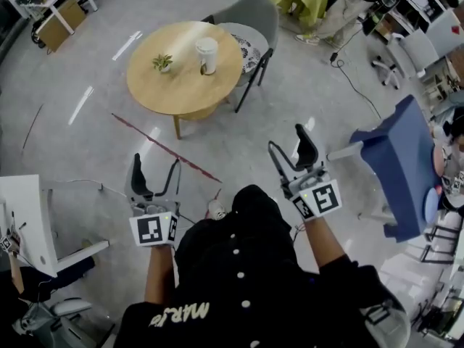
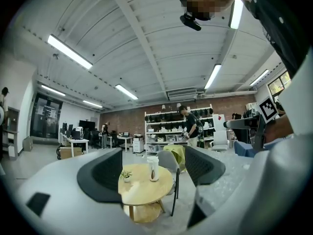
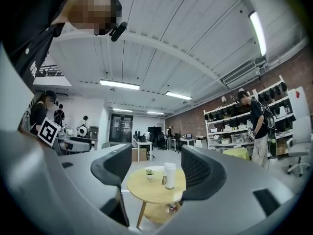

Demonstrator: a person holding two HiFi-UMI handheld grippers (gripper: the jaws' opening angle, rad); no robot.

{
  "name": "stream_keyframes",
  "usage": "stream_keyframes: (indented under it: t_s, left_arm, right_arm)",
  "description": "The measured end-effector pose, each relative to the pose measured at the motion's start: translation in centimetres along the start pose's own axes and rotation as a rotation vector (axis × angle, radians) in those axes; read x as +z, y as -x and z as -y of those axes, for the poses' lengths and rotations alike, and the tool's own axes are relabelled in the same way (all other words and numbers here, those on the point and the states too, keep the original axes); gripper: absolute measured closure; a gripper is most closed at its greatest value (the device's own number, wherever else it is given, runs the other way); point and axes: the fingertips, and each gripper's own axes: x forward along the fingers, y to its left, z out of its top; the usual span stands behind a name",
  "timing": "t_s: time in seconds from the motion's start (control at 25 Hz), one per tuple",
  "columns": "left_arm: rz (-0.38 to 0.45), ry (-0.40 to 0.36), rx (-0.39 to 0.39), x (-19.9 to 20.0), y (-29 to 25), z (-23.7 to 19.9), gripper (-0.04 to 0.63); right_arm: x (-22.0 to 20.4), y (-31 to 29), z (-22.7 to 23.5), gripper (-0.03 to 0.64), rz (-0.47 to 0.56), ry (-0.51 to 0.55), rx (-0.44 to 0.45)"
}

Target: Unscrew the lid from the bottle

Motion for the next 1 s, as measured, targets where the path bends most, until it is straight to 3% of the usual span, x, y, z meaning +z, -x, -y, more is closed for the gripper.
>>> stream_keyframes:
  t_s: [0.24, 0.6, 1.0]
  left_arm:
    - [-0.024, 0.016, -0.020, -1.5, -4.7, -0.5, 0.213]
    - [-0.036, -0.002, -0.035, -1.1, -14.6, -2.2, 0.213]
    - [-0.049, -0.012, 0.015, -0.2, -24.9, -3.2, 0.213]
  right_arm:
    - [-1.3, -3.2, 3.5, 0.316, -0.016, -0.015, -0.029]
    - [-2.2, -12.1, 9.6, 0.316, -0.014, -0.015, 0.013]
    - [-2.0, -20.8, 17.4, 0.316, -0.010, -0.018, 0.070]
